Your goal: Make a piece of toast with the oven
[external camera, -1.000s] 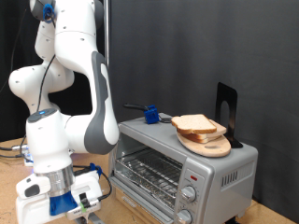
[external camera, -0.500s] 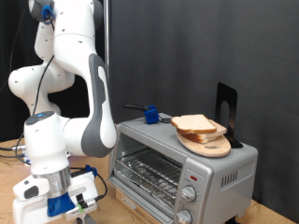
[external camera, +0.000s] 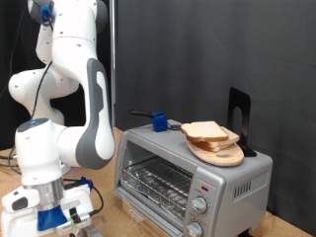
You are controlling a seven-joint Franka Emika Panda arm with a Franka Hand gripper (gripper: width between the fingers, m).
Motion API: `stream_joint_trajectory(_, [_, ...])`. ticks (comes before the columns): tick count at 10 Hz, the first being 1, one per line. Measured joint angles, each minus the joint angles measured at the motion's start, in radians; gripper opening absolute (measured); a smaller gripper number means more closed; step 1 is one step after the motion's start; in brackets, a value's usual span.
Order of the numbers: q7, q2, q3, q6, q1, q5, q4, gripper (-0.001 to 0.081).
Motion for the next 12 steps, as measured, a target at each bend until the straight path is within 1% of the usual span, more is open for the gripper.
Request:
stream_joint_trajectory(1, [-0.032,-0.024,0.019,-0.018,-0.023,0.039,0.001,0.0808])
stream_joint_trajectory(2, [-0.019,-0.020,0.015,-0.016,-0.019,0.017,-0.001,0.0808])
stream_joint_trajectory(3, [0.016,-0.024,-0.001,-0.053,-0.013,-0.043,-0.004,0.0808])
stream_joint_trajectory(4, [0.059,-0.052,-0.031,-0.152,-0.011,-0.123,-0.005,0.0808])
stream_joint_trajectory(5, [0.071,-0.096,-0.061,-0.263,-0.016,-0.177,-0.005,0.0808])
stream_joint_trajectory(6, [0.071,-0.141,-0.083,-0.367,-0.029,-0.202,-0.004,0.0808])
stream_joint_trajectory(8, [0.065,-0.219,-0.112,-0.546,-0.059,-0.214,0.005,0.0808])
stream_joint_trajectory(9, [0.060,-0.254,-0.121,-0.625,-0.076,-0.202,0.012,0.0808])
stream_joint_trajectory(12, [0.059,-0.342,-0.143,-0.825,-0.117,-0.152,0.037,0.0808])
